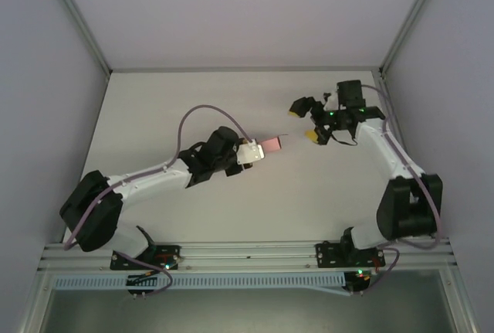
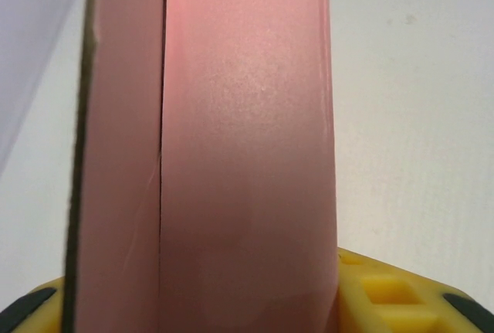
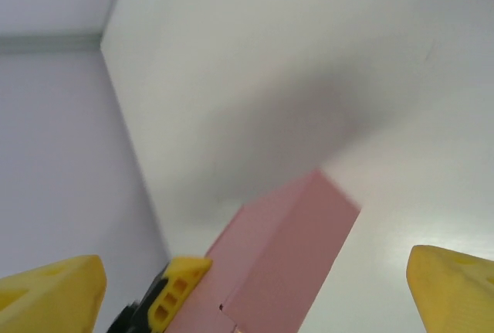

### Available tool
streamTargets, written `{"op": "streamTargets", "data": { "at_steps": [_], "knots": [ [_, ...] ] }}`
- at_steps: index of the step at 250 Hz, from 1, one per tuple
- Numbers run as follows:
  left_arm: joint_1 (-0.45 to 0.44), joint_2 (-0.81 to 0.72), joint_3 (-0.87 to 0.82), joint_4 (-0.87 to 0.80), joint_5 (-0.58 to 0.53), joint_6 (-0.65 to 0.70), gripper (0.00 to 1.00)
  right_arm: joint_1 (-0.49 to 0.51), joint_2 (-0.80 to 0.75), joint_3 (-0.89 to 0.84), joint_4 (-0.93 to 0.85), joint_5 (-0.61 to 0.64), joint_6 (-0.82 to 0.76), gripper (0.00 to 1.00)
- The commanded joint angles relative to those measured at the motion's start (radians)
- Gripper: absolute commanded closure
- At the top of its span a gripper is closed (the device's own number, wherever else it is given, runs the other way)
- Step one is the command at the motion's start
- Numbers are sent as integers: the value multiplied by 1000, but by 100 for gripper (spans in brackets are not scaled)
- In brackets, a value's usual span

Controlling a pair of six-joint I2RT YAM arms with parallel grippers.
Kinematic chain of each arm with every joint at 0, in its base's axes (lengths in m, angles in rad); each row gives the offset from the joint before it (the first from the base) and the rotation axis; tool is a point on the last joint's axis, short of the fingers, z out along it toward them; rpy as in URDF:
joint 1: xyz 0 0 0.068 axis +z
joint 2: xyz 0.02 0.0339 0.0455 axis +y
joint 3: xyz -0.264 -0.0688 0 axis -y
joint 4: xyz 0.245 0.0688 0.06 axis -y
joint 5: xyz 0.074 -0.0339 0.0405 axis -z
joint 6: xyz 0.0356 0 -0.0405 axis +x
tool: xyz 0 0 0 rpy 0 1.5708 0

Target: Assemble paper box

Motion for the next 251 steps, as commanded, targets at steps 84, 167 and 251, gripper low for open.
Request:
{"op": "streamTargets", "data": {
  "at_steps": [84,167,251],
  "knots": [
    [114,191,257,-521,383,122,60,27,-363,-281,439,-259,-564,0],
    [125,215,275,-577,402,184,58,255,-124,-95,-95,3,-998,16],
    [132,220,273,-563,394,175,58,323,34,-66,-220,138,-1103,41]
  ]
}}
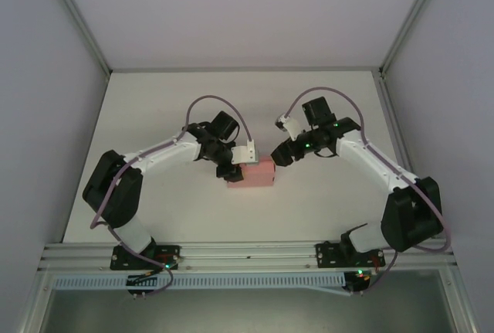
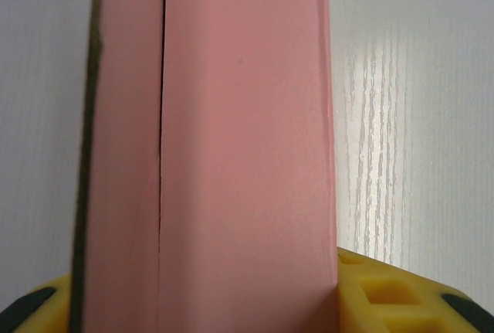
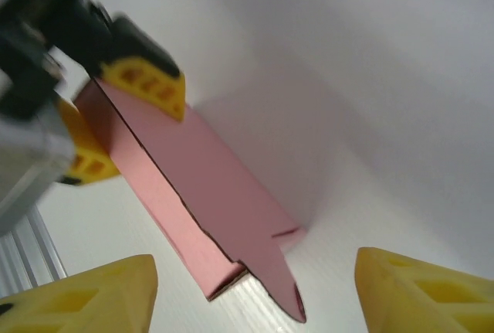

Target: Assemble paper box

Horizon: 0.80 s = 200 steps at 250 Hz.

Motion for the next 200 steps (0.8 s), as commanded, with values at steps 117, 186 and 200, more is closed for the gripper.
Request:
{"op": "streamTargets", "data": {
  "at_steps": [117,186,200],
  "knots": [
    [10,34,28,81,-91,-96,58,58,50,40,-11,86,78,96],
    [5,58,53,116,-178,-163,60,100,4,50,87,82,428,99],
    [2,60,52,117,-178,-158,60,99,9,62,94,70,478,99]
  ]
}}
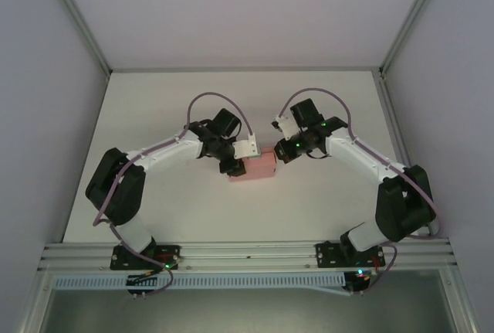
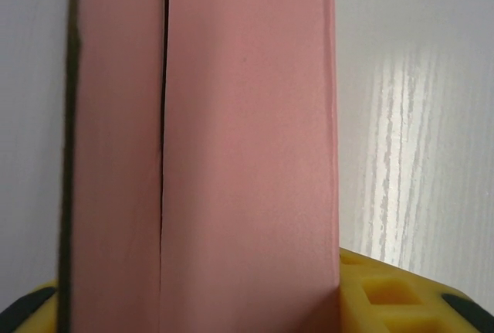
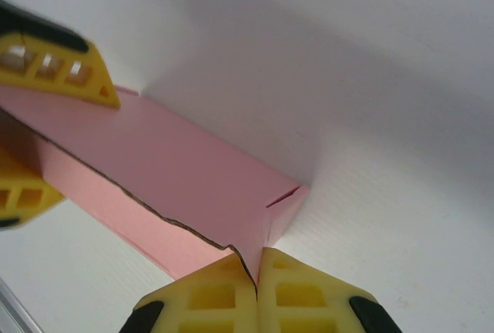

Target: Assemble paper box

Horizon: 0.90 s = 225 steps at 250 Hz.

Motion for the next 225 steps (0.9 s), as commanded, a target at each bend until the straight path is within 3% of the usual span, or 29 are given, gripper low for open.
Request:
{"op": "streamTargets", "data": {
  "at_steps": [1,68,129,208,225],
  "knots": [
    [2,34,26,54,-101,-65,60,37,-53,48,35,-109,202,99],
    [-13,69,37,20,-119,-46,61,36,19,194,-92,-114,275,96],
    [-17,95,52,9,-117,-40,61,26,71,243,-19,-303,350,96],
    [-19,125,84,6,-83,-40,62,26,115,270,18,-337,392,96],
    [-18,125,85,3,-85,-46,62,26,96,241,2,-280,341,96]
  ]
}}
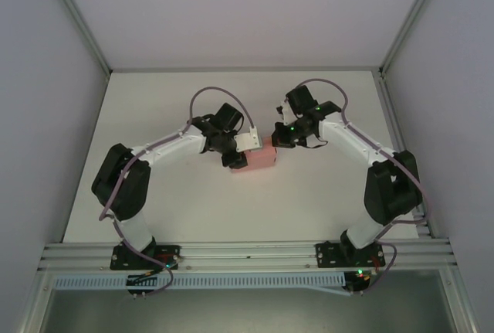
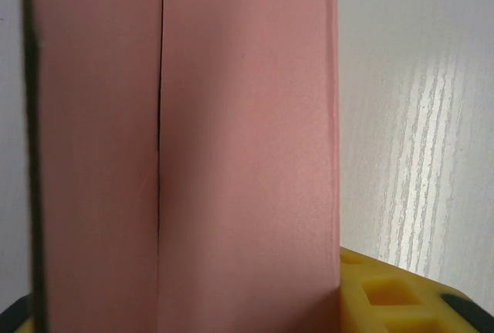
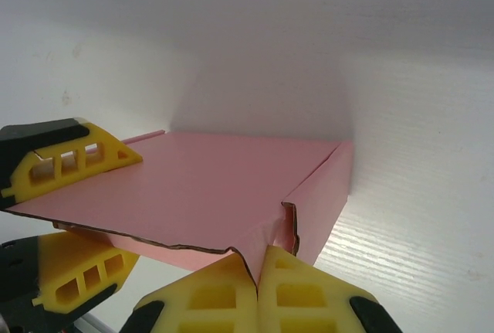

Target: Assemble paper box

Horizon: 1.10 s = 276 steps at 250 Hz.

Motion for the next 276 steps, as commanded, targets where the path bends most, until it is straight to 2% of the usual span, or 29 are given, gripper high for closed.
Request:
{"op": "streamTargets", "data": {
  "at_steps": [1,31,58,82,99,122,176,227,241,254,268,276],
  "knots": [
    [-21,64,12,2,-24,-17,62,45,-48,45,102,-237,-37,96],
    [-16,58,4,8,-27,-24,62,45,-92,-42,41,-38,-175,92],
    [-9,61,8,11,-21,-35,61,45,-131,-173,131,-39,-233,92],
    [-4,62,12,17,-10,-40,59,47,-139,-261,215,15,-220,94],
    [2,67,15,17,-8,-50,57,59,-145,-302,244,89,-218,98],
    [8,67,20,14,-7,-59,56,81,-170,-366,290,181,-247,98],
    [9,66,28,4,-16,-68,56,112,-225,-425,281,355,-257,100],
    [7,65,38,9,-8,-87,51,129,-223,-438,307,355,-196,100],
    [8,62,42,9,-6,-97,44,143,-214,-448,329,353,-160,100],
    [8,53,41,12,3,-101,42,152,-207,-461,350,365,-122,100],
    [9,37,39,22,8,-109,30,161,-206,-480,374,364,-94,100],
    [8,27,38,26,9,-112,28,165,-208,-490,386,369,-74,100]
  ]
}}
